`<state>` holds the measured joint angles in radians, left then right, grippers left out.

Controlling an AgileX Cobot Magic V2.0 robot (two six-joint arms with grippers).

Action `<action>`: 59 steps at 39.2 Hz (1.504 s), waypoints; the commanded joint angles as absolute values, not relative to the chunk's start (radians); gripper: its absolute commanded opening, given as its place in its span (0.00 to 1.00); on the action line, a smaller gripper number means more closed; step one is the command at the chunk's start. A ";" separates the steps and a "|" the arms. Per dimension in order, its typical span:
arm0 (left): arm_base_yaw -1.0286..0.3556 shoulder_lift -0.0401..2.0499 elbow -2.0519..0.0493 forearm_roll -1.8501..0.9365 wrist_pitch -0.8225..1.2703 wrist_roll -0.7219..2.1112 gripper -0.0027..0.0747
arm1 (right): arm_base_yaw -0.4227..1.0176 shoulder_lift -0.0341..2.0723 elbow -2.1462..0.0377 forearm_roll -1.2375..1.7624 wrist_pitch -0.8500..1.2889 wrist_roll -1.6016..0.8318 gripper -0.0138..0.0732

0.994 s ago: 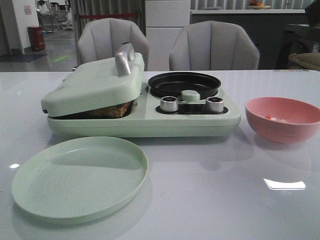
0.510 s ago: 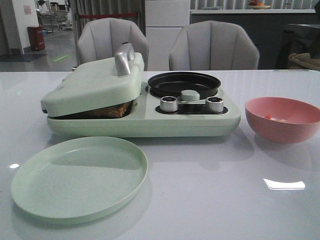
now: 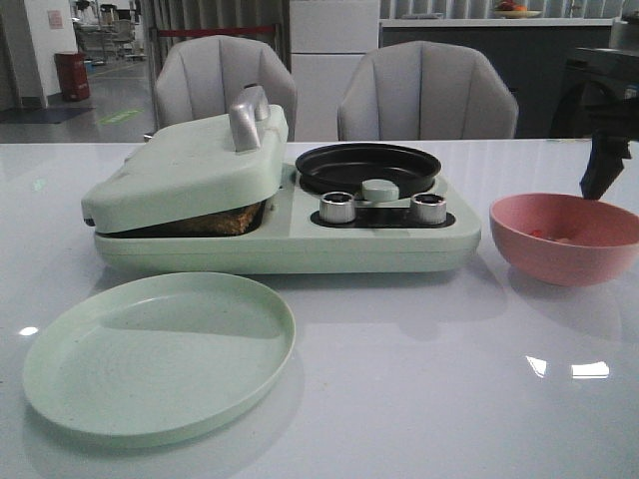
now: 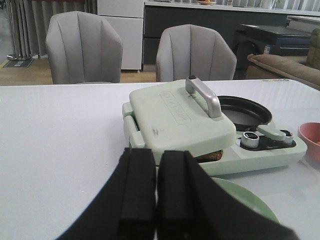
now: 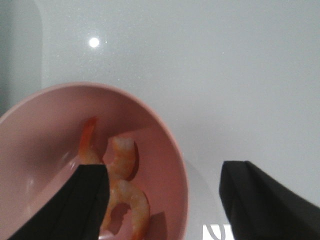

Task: Make breakfast with bread and shrimp
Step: 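Grasp the rim of the pink shrimp bowl with the right gripper and lift, then carry the pink bowl with the right gripper over the black frying pan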

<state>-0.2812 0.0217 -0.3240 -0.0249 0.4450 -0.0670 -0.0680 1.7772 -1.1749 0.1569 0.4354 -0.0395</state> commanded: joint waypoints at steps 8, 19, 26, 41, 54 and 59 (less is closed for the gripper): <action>-0.288 0.033 -0.348 -0.032 0.365 -0.077 0.18 | -0.076 1.854 -1.293 0.167 0.426 -0.043 0.79; -0.288 0.033 -0.348 -0.032 0.365 -0.077 0.18 | -0.076 1.901 -1.334 0.165 0.489 -0.063 0.38; -0.288 0.033 -0.348 -0.032 0.365 -0.077 0.18 | -0.076 1.883 -1.371 0.160 0.533 -0.063 0.31; -0.288 0.033 -0.348 -0.032 0.365 -0.077 0.18 | -0.076 1.816 -1.516 0.192 0.639 -0.126 0.31; -0.288 0.033 -0.348 -0.032 0.365 -0.077 0.18 | -0.025 1.779 -1.570 0.543 0.451 -0.334 0.31; -0.288 0.033 -0.348 -0.032 0.365 -0.077 0.18 | 0.024 1.781 -1.558 0.617 0.307 -0.407 0.31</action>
